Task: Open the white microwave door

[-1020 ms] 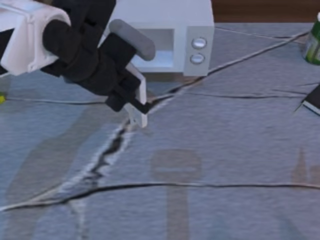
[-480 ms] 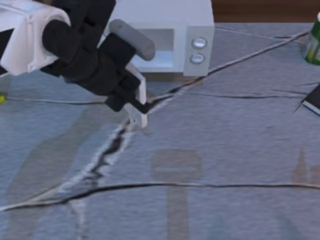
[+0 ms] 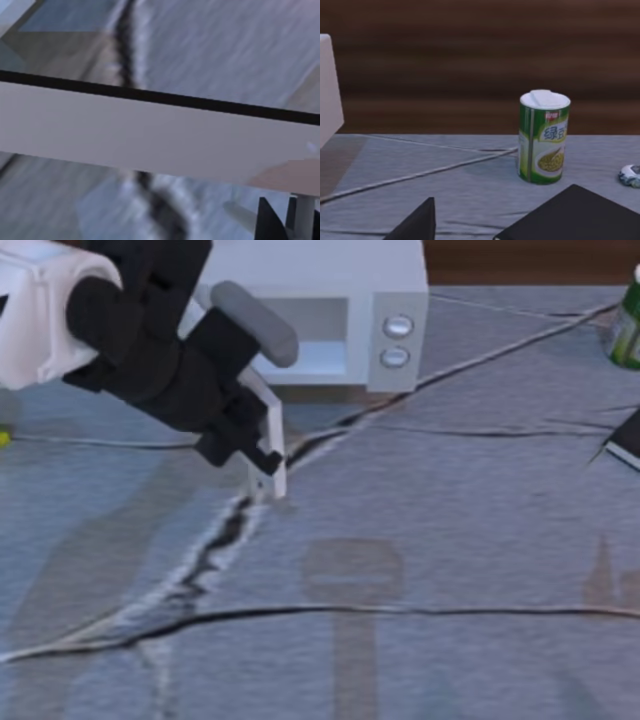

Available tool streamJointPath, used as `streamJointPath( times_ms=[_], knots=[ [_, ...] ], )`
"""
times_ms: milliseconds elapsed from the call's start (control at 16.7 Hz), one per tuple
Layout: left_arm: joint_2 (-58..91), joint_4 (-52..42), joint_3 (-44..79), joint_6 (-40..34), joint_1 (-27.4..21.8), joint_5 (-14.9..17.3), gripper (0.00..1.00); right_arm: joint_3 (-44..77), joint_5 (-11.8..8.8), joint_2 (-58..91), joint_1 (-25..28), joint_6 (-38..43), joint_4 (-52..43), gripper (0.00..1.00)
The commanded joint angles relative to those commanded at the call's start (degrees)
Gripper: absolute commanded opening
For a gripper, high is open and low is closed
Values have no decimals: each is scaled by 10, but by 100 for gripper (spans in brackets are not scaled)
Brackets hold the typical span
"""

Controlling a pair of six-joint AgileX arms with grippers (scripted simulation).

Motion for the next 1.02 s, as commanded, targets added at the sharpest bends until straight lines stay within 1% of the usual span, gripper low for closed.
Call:
streamJointPath(
  times_ms=[120, 240, 1020],
  knots=[
    [-6, -6, -7, 29, 13, 14, 0, 0, 0, 0, 0, 0, 0, 100],
    [-9, -9, -9, 43, 20, 22, 0, 0, 0, 0, 0, 0, 0, 100],
    [-9, -10, -9, 43, 20, 22, 0, 0, 0, 0, 0, 0, 0, 100]
  ],
)
